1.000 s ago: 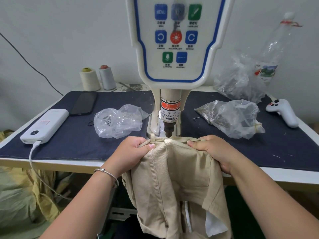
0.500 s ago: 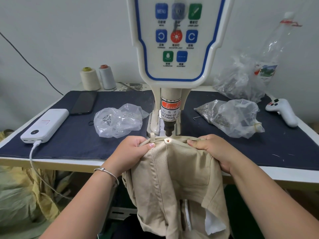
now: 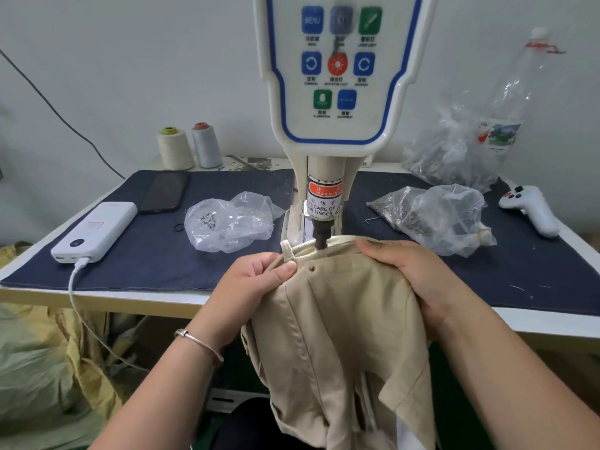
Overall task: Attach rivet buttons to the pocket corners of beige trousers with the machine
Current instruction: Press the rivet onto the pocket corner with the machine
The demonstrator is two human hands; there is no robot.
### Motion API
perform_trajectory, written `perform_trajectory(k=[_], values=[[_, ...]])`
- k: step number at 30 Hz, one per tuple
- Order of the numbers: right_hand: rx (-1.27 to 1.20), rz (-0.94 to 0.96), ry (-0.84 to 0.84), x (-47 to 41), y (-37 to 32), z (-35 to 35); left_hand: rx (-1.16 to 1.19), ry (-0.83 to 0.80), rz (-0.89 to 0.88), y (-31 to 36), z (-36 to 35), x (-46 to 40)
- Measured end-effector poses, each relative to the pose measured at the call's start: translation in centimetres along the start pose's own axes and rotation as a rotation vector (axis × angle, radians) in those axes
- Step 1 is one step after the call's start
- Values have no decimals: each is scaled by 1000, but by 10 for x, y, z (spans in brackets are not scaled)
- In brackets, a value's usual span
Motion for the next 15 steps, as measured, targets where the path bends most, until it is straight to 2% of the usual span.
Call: perform_trajectory(k=[8, 15], values=[[-43, -145, -107, 45, 22, -6, 174, -180, 144, 3, -3, 43], [-78, -133, -172, 65, 18, -10, 200, -352, 170, 22, -10, 59]])
Point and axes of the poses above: each hand's wrist, its own x-axis away from the middle knuckle, its own z-axis out of the back of the hand, y = z × x, the point moved 5 cm from there along -x, towards the middle knuckle, and after that the axes turned 12 degrees about -x, right-handed, at the moved point
